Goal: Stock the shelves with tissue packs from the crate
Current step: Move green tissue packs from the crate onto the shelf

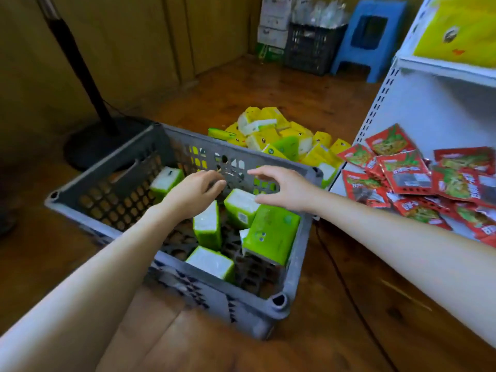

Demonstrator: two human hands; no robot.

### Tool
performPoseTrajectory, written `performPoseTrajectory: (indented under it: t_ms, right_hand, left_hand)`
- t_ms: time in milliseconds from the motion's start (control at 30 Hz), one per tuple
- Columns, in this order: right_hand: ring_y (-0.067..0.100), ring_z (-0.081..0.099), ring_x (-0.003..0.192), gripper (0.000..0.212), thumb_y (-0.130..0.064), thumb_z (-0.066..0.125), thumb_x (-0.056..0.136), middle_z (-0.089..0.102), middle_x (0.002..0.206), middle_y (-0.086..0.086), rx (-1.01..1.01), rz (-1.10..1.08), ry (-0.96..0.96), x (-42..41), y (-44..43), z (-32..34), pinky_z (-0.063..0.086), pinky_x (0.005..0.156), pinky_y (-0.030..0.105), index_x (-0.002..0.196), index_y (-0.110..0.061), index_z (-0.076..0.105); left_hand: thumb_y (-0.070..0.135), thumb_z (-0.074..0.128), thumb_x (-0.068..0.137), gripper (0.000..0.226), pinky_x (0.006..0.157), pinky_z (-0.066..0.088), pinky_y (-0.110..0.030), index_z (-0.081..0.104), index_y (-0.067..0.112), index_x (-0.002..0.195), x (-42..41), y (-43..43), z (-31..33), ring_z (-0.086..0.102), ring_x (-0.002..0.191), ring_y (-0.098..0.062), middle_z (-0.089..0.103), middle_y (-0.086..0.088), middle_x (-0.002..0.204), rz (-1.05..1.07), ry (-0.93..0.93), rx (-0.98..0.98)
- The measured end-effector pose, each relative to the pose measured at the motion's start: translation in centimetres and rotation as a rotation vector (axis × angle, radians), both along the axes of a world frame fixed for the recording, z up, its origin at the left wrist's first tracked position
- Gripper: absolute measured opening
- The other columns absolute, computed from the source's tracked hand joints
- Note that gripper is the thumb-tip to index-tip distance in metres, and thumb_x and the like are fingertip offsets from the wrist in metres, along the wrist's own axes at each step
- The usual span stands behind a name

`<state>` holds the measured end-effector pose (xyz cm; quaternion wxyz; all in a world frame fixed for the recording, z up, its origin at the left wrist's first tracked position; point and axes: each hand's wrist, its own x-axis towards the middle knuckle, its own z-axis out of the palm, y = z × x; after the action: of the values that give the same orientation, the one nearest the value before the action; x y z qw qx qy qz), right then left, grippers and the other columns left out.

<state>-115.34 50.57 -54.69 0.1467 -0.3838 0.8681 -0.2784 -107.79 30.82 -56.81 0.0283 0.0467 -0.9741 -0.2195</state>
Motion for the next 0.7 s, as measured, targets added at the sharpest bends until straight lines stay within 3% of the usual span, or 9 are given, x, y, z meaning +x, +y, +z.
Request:
performPoseTrajectory:
  t_ms: [167,300,433,567,700]
  right_hand:
    - [0.021,0.041,0.128,0.058,-0.029,0.067,0.084,0.045,0.138,0.004,0.311,0.062,0.002,-1.9,-3.1,-3.2,0.035,0.097,0.029,0.136,-0.024,0.042]
    - [0.023,0.033,0.133,0.066,-0.036,0.072,0.078,0.037,0.143,0.004,0.496,0.11,-0.069,-3.5,-3.8,-4.7,0.031,0.107,0.036,0.136,-0.03,0.043]
    - [0.026,0.037,0.133,0.049,-0.024,0.071,0.081,0.039,0.145,0.004,0.655,0.103,-0.066,-4.6,-3.5,-6.1,0.034,0.106,0.038,0.127,-0.029,0.055]
    - [0.024,0.043,0.128,0.044,-0.017,0.067,0.083,0.043,0.144,0.004,0.659,0.007,-0.003,-4.6,-3.5,-6.3,0.041,0.098,0.031,0.125,-0.026,0.059]
    - [0.017,0.061,0.104,0.027,-0.01,0.067,0.083,0.065,0.118,0.005,0.571,-0.049,0.007,-4.5,-3.7,-6.5,0.049,0.088,0.031,0.108,-0.017,0.07]
  left_hand:
    - [0.044,0.031,0.099,0.043,0.092,0.04,-0.038,0.047,0.02,0.131,0.9,-1.2,-4.3,0.044,0.123,-0.026,0.049,-0.007,0.131,0.242,-0.13,-0.049]
    - [0.05,0.026,0.098,0.05,0.097,0.037,-0.039,0.04,0.023,0.138,0.9,-1.2,-4.6,0.04,0.128,-0.025,0.043,-0.006,0.138,0.23,-0.174,0.027]
    - [0.049,0.022,0.099,0.05,0.097,0.037,-0.04,0.042,0.023,0.136,0.8,-0.4,-4.7,0.04,0.127,-0.026,0.046,-0.008,0.134,0.208,-0.225,0.04]
    - [0.048,0.02,0.099,0.051,0.095,0.035,-0.042,0.045,0.02,0.132,0.9,-1.2,-4.6,0.041,0.125,-0.027,0.049,-0.009,0.13,0.328,-0.178,0.157]
    - [0.048,0.018,0.099,0.052,0.096,0.035,-0.042,0.046,0.017,0.129,1.1,-1.6,-4.6,0.042,0.124,-0.028,0.049,-0.011,0.129,0.366,-0.175,0.206]
